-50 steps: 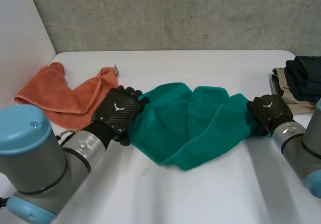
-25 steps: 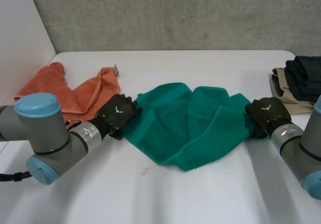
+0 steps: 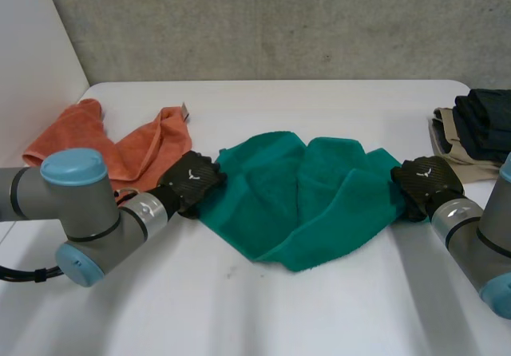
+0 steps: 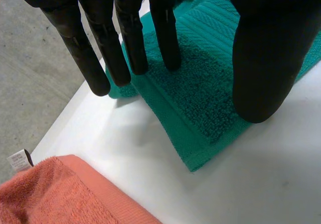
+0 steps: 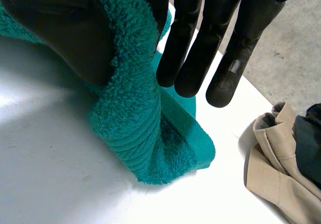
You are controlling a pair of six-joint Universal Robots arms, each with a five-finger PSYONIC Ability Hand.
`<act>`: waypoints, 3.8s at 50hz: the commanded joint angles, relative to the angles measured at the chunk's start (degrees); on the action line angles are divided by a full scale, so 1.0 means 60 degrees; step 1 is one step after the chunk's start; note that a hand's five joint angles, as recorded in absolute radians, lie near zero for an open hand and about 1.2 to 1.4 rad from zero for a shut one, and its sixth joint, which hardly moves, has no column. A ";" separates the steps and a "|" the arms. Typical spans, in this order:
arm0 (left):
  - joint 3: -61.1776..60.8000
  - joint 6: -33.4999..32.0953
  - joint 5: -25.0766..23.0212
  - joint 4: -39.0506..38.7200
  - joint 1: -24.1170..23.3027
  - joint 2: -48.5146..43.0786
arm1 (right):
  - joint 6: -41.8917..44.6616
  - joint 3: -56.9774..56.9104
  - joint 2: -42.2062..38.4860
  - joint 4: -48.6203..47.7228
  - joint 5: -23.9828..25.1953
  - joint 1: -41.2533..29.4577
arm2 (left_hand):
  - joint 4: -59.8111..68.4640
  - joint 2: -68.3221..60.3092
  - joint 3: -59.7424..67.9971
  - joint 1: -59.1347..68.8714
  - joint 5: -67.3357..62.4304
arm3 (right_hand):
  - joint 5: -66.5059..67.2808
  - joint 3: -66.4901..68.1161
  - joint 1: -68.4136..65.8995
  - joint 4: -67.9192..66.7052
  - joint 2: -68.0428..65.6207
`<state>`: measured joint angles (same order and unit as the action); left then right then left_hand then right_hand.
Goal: Fold the laundry.
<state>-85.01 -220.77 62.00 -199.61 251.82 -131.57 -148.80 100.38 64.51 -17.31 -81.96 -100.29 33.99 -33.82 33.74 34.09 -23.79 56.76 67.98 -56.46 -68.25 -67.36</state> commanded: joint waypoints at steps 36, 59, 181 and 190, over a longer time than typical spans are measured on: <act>0.0603 0.0013 0.0169 0.0279 -0.0148 -0.0542 | 0.0000 0.0086 0.0000 0.0015 -0.0022 0.0001 | 0.0895 -0.0924 0.0937 0.0879 -0.0929 | 0.2207 0.2003 -0.3924 -0.1959 -0.2107; 0.0691 -0.0046 0.0199 0.1452 -0.0089 -0.0293 | 0.0014 0.0087 0.0000 0.0015 -0.0022 0.0001 | 0.0018 -0.0047 0.0060 0.0002 -0.0052 | 0.2207 0.2003 -0.3924 -0.1959 -0.2107; 0.0866 -0.0016 0.0155 0.2228 -0.0265 -0.0117 | 0.0102 0.0101 -0.0015 0.0015 -0.0022 -0.0014 | 0.0438 -0.0467 0.0480 0.0422 -0.0472 | 0.2207 0.2003 -0.3924 -0.1959 -0.2107; 0.1276 0.0057 0.0184 0.2213 -0.0280 -0.0235 | 0.0102 0.0101 -0.0015 0.0015 -0.0022 -0.0014 | 0.1672 -0.1700 0.1714 0.1655 -0.1706 | 0.2207 0.2003 -0.3924 -0.1959 -0.2107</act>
<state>-79.00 -220.88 63.05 -186.21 250.21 -132.72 -148.18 100.99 64.42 -17.23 -82.09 -100.32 36.68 -36.51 36.48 37.05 -21.68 56.76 67.98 -56.46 -68.25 -67.36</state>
